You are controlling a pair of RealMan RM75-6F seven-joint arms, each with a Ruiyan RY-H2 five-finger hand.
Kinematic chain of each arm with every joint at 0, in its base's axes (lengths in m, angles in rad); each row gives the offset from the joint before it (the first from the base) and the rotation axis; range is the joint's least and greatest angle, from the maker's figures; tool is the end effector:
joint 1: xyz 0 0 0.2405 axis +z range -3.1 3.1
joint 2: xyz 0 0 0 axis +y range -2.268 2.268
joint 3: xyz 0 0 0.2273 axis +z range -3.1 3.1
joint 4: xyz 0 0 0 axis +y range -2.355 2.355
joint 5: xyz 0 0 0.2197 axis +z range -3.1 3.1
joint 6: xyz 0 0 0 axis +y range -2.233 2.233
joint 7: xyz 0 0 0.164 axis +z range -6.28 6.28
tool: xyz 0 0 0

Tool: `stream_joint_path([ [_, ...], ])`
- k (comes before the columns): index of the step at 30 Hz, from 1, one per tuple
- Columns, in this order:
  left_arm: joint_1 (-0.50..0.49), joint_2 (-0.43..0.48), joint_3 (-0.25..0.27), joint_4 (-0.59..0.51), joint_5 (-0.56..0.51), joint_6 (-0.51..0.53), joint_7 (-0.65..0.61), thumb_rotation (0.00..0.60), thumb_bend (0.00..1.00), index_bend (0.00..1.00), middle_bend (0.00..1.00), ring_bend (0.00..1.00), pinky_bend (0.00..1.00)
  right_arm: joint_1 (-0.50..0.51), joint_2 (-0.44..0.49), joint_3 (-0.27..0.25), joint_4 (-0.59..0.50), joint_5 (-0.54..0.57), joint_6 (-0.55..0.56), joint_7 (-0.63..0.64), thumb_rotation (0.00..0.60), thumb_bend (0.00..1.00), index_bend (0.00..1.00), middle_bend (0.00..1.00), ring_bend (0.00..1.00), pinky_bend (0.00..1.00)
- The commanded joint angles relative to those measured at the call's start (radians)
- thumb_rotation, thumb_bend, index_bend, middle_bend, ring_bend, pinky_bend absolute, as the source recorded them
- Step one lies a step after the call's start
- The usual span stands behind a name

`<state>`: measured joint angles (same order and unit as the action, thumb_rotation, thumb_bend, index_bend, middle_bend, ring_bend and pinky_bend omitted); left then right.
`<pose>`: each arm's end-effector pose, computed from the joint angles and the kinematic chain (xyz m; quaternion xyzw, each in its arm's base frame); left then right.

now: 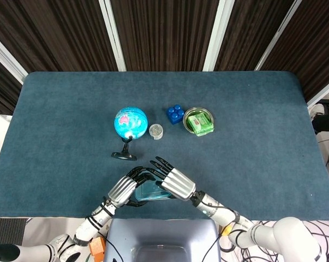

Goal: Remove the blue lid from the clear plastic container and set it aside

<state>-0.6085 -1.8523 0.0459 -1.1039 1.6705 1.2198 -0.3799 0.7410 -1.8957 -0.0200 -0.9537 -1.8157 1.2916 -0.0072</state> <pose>-0.1262 0.2603 -0.1033 -0.7117 -0.4376 -0.5129 0.1972 -0.0875 -0.2809 -0.0996 0.8076 -0.1489 0.5043 0.2671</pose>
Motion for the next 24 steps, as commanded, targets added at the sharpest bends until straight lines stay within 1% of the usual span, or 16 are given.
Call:
stream_joint_path([
  [1,0.001,0.007,0.002,-0.011,0.003,0.006,-0.007,0.600,0.24,0.21,0.29,0.12,0.11,0.001,-0.001,-0.003,0.002,-0.002,0.001,-0.003,0.600,0.78,0.75,0.16,0.00,0.01],
  [5,0.002,0.014,0.002,-0.026,0.010,0.019,-0.013,0.600,0.24,0.12,0.25,0.09,0.10,0.002,-0.003,-0.005,0.004,-0.003,0.008,0.004,0.600,0.84,0.75,0.16,0.01,0.02],
  [13,0.009,0.024,0.010,-0.035,0.021,0.036,-0.008,0.600,0.24,0.09,0.24,0.09,0.10,0.002,-0.006,0.000,0.005,-0.011,0.044,0.019,0.600,0.99,0.75,0.16,0.01,0.06],
  [16,0.011,0.028,0.010,-0.035,0.017,0.032,-0.006,0.600,0.24,0.08,0.24,0.08,0.10,0.002,-0.008,0.000,0.007,-0.014,0.058,0.026,0.600,1.00,0.74,0.17,0.02,0.07],
  [19,0.014,0.035,0.010,-0.039,0.005,0.019,0.001,0.600,0.24,0.06,0.21,0.06,0.09,0.001,-0.009,0.003,0.008,-0.016,0.065,0.003,0.600,1.00,0.74,0.17,0.02,0.07],
  [22,0.019,0.044,0.008,-0.043,-0.009,0.011,0.007,0.600,0.24,0.03,0.16,0.03,0.07,0.000,-0.006,0.001,0.011,-0.021,0.069,-0.025,0.600,1.00,0.74,0.17,0.02,0.08],
  [24,0.023,0.047,0.003,-0.048,-0.017,0.011,0.011,0.600,0.24,0.01,0.10,0.01,0.04,-0.001,-0.006,0.000,0.013,-0.022,0.070,-0.042,0.600,1.00,0.74,0.17,0.03,0.09],
])
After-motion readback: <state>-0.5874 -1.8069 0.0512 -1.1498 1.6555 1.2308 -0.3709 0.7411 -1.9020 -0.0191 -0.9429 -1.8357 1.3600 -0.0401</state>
